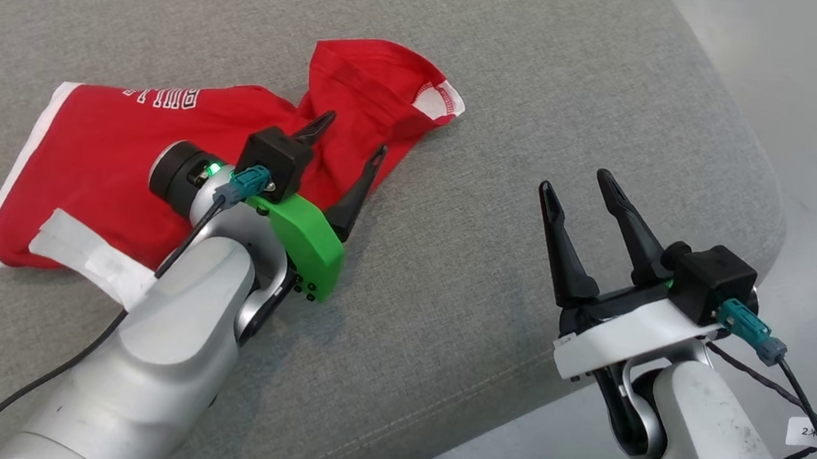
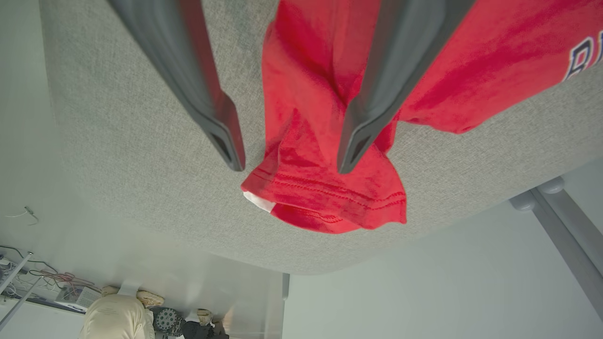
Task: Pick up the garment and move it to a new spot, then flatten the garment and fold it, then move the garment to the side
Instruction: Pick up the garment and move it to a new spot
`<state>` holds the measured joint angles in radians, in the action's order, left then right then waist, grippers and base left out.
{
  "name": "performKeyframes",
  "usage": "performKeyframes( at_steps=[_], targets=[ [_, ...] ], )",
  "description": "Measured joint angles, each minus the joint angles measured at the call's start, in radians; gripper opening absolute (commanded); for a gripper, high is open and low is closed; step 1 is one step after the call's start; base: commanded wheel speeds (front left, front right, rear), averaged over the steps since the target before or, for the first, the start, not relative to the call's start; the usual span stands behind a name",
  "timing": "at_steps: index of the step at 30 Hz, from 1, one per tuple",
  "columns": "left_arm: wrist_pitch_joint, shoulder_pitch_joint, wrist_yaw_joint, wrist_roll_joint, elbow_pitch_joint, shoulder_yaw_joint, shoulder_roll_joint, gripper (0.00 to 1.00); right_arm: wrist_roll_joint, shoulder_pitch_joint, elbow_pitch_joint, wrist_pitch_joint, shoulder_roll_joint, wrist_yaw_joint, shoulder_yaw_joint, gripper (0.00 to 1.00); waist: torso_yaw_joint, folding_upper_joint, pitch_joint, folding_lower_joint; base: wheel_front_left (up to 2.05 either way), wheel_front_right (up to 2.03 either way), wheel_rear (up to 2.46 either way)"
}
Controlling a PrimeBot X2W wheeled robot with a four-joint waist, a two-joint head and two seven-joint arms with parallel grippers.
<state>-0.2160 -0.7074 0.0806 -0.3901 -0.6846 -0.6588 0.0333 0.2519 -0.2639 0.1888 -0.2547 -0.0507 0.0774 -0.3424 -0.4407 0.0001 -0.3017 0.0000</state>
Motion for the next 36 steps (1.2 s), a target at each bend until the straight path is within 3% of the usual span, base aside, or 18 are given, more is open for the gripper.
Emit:
performKeyframes(
  at_steps=[10,15,27,30,36],
  targets=[
    [-0.029,0.003,0.002,-0.036,0.016,-0.02,0.0,1.0,-0.031,0.002,0.041,0.0,-0.004,0.0,0.035,1.0,0.088,0.0,0.041,0.0,0.0,0.0,0.0],
    [-0.033,0.061,-0.02,-0.073,0.02,0.002,0.0,1.0,-0.048,0.008,0.066,0.0,-0.028,0.0,0.046,1.0,0.141,0.0,0.071,0.0,0.0,0.0,0.0],
    [-0.033,0.183,-0.133,-0.145,-0.012,0.193,0.004,1.0,-0.059,0.031,0.082,0.0,-0.023,0.01,0.038,1.0,0.267,0.0,0.136,0.0,0.0,0.0,0.0],
    [-0.033,0.198,-0.144,-0.171,-0.003,0.266,0.019,1.0,-0.059,0.034,0.086,0.0,-0.02,0.01,0.035,1.0,0.285,0.0,0.152,0.0,0.0,0.0,0.0],
    [-0.033,0.231,-0.152,-0.195,-0.029,0.299,0.033,1.0,-0.06,0.038,0.094,0.0,-0.019,0.011,0.028,1.0,0.276,0.0,0.154,0.0,0.0,0.0,0.0]
  ],
)
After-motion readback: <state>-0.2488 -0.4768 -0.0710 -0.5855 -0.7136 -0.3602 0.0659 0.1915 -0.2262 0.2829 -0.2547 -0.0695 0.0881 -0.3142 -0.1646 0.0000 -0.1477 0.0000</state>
